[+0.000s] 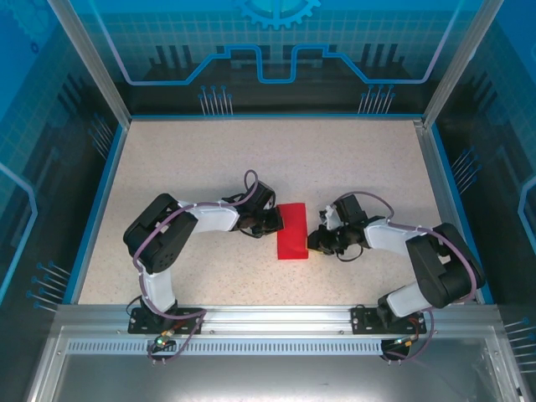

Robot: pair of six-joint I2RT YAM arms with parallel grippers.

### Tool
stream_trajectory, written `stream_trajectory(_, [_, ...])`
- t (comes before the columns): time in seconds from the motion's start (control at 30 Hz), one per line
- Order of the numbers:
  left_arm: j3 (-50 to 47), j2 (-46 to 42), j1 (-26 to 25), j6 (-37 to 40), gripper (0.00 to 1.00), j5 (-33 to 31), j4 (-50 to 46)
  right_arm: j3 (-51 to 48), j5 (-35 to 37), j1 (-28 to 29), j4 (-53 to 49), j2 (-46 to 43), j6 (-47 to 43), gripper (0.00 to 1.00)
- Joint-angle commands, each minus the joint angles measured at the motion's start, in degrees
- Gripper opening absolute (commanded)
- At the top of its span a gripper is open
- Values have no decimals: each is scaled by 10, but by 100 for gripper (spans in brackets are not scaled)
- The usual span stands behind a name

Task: Fold a paper plane with a square sheet of paper (pick it up from the middle)
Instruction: Fold the square sheet of paper in half at the center of the table.

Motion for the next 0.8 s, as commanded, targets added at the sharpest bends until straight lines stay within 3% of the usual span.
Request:
stream_trajectory(0.0, [-26,27,-7,6,0,-30,-101,49,6,19,-5,21,-4,17])
stream_trajectory(0.4, [-24,25,-7,6,0,-32,-105,38,12,68,1,88,6,16])
stream_trajectory(0.77, [-28,25,-7,3,0,-38,-104,-30,0,69,-33,38,-13,16])
